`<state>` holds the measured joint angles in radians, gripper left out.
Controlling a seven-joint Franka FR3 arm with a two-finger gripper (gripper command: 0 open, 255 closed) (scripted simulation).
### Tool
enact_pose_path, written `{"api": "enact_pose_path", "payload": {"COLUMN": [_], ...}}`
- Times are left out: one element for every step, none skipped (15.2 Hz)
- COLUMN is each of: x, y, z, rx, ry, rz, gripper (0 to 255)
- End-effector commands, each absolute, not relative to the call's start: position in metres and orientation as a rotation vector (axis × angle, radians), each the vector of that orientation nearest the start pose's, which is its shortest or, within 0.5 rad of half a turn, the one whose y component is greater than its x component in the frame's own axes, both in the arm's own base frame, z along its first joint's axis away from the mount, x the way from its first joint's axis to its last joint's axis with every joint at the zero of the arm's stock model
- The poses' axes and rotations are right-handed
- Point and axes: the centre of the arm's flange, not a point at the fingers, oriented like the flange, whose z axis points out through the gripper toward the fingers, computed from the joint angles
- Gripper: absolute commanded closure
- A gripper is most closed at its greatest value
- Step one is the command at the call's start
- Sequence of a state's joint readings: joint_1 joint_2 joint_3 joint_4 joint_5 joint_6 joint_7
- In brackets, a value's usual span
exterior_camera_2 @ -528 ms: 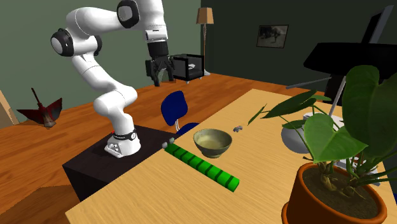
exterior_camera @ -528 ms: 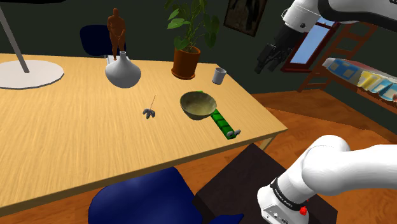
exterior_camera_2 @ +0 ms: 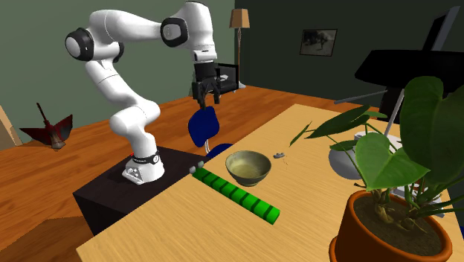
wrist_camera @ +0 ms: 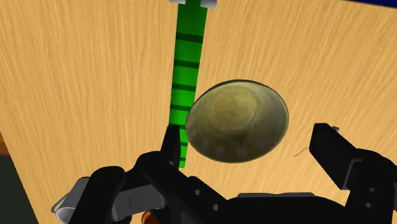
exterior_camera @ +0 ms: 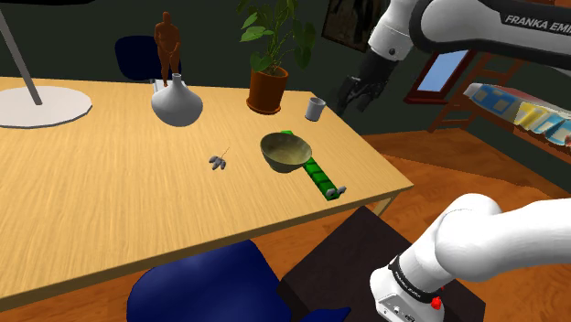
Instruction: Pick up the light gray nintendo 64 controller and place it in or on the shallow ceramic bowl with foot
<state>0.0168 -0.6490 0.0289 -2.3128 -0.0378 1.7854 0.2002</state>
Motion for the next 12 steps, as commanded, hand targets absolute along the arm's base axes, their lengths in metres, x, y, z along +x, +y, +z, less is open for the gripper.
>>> {"api": "enact_pose_path", "payload": {"x": [0.377, 0.385, 0.392, 0.399, 0.407, 0.414, 0.422, 0.429, 0.437, 0.444, 0.452, 0.459], "y": [0.032, 0.041, 0.049, 0.057, 0.066, 0.074, 0.082, 0.090, 0.098, 0.106, 0.115, 0.123], "z": [0.571, 0.563, 0.556, 0.548, 0.540, 0.533, 0.525, 0.517, 0.509, 0.502, 0.494, 0.486], "rx": [-3.170, -3.172, -3.175, -3.177, -3.180, -3.182, -3.185, -3.187, -3.190, -3.192, -3.195, -3.197], "ry": [0.251, 0.254, 0.257, 0.260, 0.263, 0.267, 0.270, 0.273, 0.276, 0.279, 0.282, 0.286], "rz": [-0.203, -0.203, -0.203, -0.203, -0.202, -0.202, -0.202, -0.202, -0.201, -0.201, -0.201, -0.201], "gripper": [0, 0, 0, 0, 0, 0, 0, 0, 0, 0, 0, 0]}}
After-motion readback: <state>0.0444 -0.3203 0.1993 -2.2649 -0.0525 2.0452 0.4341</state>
